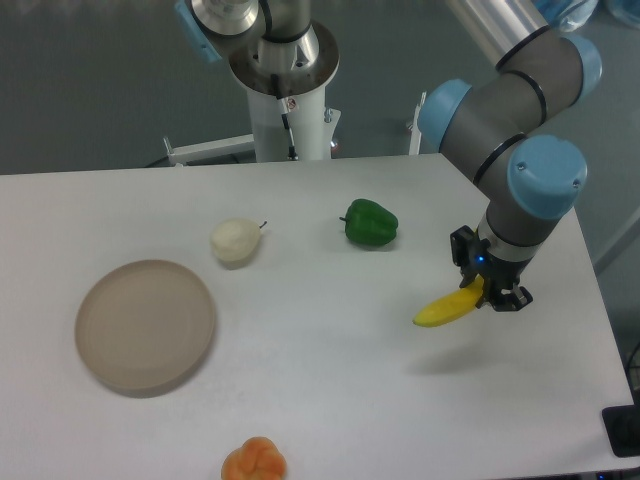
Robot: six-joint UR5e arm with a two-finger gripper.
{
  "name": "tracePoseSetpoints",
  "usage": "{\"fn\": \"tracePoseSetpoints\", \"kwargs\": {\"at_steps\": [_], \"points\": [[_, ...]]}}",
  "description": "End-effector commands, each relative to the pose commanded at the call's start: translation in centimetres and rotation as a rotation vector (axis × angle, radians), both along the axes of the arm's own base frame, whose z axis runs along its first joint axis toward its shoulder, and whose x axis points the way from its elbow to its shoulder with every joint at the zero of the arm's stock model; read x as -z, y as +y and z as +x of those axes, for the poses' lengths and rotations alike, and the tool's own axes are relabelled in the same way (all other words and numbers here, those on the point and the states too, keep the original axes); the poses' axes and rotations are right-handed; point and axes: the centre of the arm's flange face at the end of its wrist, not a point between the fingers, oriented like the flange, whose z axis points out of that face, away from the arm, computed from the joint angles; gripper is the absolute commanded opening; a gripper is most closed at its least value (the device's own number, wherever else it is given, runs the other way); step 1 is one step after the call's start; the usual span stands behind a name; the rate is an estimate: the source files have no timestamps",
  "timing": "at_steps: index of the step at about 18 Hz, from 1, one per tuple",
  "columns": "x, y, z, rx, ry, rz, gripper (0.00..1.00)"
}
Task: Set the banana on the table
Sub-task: 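Carry the held yellow banana toward the pear and green pepper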
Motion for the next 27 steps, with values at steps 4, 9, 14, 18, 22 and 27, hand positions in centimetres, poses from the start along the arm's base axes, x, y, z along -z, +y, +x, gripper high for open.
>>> {"fn": "tracePoseSetpoints", "kwargs": {"at_steps": [4,9,14,18,22,27], "points": [[0.3,0.2,0.3,-0.002,-0.005,-0.004,0.03],[1.0,0.4,1.6,0.014,-0.012,-0.019,0.03],[3.2,1.9,6.8,0.025,-0.048,-0.05,0.04],[3.2,2.9,12.7,-0.023,-0.057,-0.07,0.04],[4.6,4.5,19.5,-0.179,-0.066,-0.108,0.04],[7.3,0.7,23.1,-0.234,-0.059,-0.109,0.05]]}}
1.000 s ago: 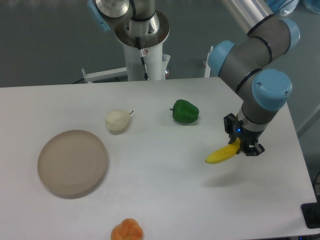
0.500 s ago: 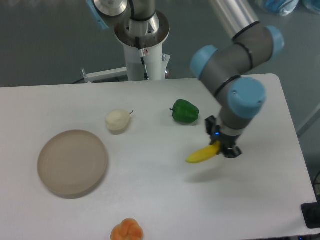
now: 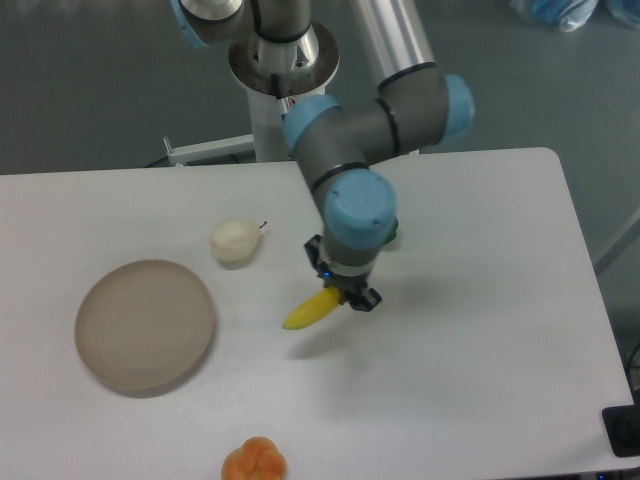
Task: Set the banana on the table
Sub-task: 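Carry the held yellow banana toward the pear and green pepper, then lower the banana onto the table and open the gripper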
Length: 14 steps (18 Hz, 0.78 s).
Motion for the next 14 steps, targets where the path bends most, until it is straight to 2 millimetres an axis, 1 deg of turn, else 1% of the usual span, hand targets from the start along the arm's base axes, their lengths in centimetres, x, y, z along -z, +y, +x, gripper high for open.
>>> {"fn": "tracePoseSetpoints", "kwargs": {"at_steps": [3,6,9,10,12,13,14], "points": [[1.6,-2.0,1.3,0.0,-0.002,-0.002,0.09],[2.7,-2.7,1.8,-0.03,-0.007,-0.017,0.16],[3.5,-2.7,1.9,-0.058,-0.005,-0.021,0.17],[3.9,-2.6,1.9,-0.056,-0.01,-0.027,0.25],[4.1,-2.6,1.9,-0.052,-0.012,-0.03,0.39],[4.0,-2.5,2.0,-0.049,-0.011,-0.028,0.48],[4.0,-2.4,2.0,-0.049,-0.01,-0.027,0.76]]}}
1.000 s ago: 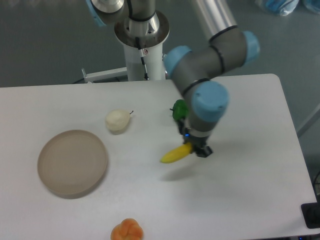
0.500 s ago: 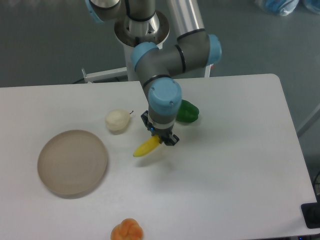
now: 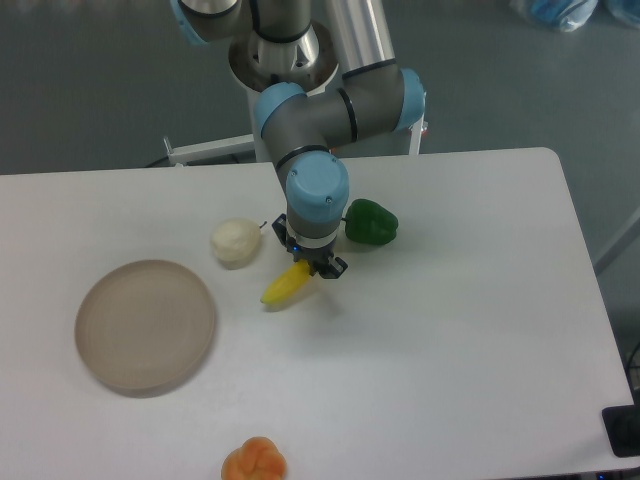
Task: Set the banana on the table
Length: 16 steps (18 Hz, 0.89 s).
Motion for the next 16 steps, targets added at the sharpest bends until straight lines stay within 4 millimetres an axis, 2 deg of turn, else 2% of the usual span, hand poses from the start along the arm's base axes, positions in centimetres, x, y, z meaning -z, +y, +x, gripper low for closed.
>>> {"fn": "tracePoseSetpoints", "kwargs": {"at_steps": [1,4,7,9,10,13,16], "points": [[-0.1,0.0,0.0,0.002,0.001,0.001,1.0],[-0.9,0.4,-0.4,-0.005,0.01,0.017,1.0],[-3.8,2.1,-1.7,-0.002,0.043,0.072,1.0],[-7.6,3.7,-4.0,-0.012,0.089,0.139,1.0],[-8.9,4.0,-5.1,-0.017,0.105,0.16,1.0],[-10.9,4.1,-8.6,0.048,0.132,0.193,1.0],[-10.8,3.1,-12.6,0.15,0.138,0.195,1.0]]}}
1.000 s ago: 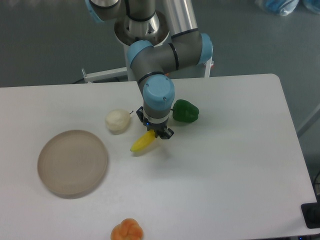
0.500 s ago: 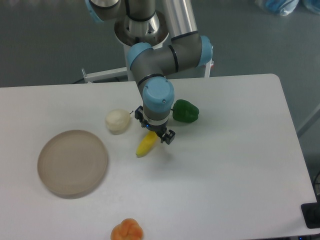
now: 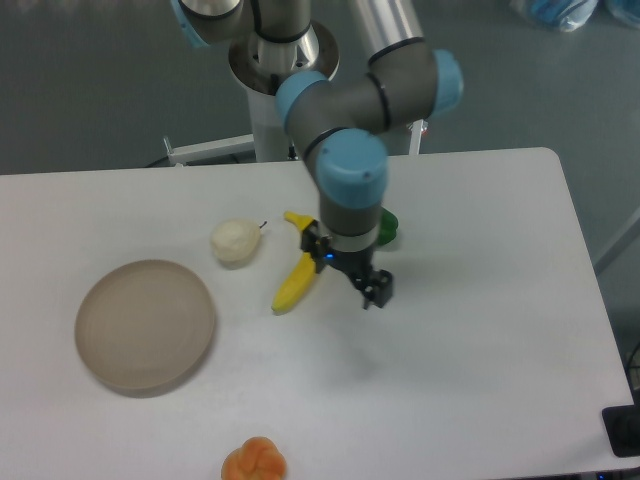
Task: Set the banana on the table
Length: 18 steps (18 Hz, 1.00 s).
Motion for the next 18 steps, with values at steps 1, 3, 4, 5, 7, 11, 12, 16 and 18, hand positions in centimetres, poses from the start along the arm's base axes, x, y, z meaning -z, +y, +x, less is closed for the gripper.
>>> {"fn": "tracePoseSetpoints", "kwargs": {"at_steps": [1,3,4,5,7,11,12,16,18], "points": [[-0.6,-0.5,-1.4,0.021,0.011,0.005,1.0],[-1.4,-1.8,-4.2,0.058,0.028,0.013,1.0],[-1.4,-2.2,-5.4,0.07,0.032,0.012,1.0],[-0.9,-2.6,-6.6,0.088,0.033,0.003,1.0],[0.3,-3.2,-9.1,0.114,0.027,-0.01,1.0],[1.6,-3.3,-11.8,0.131,0.019,-0.021,1.0],[1.8,-3.2,-11.9,0.132,0.017,-0.024,1.0],[1.9,-3.1,-11.9,0.132,0.017,-0.024,1.0],[1.9,-3.1,-11.9,0.134,0.017,-0.024,1.0]]}}
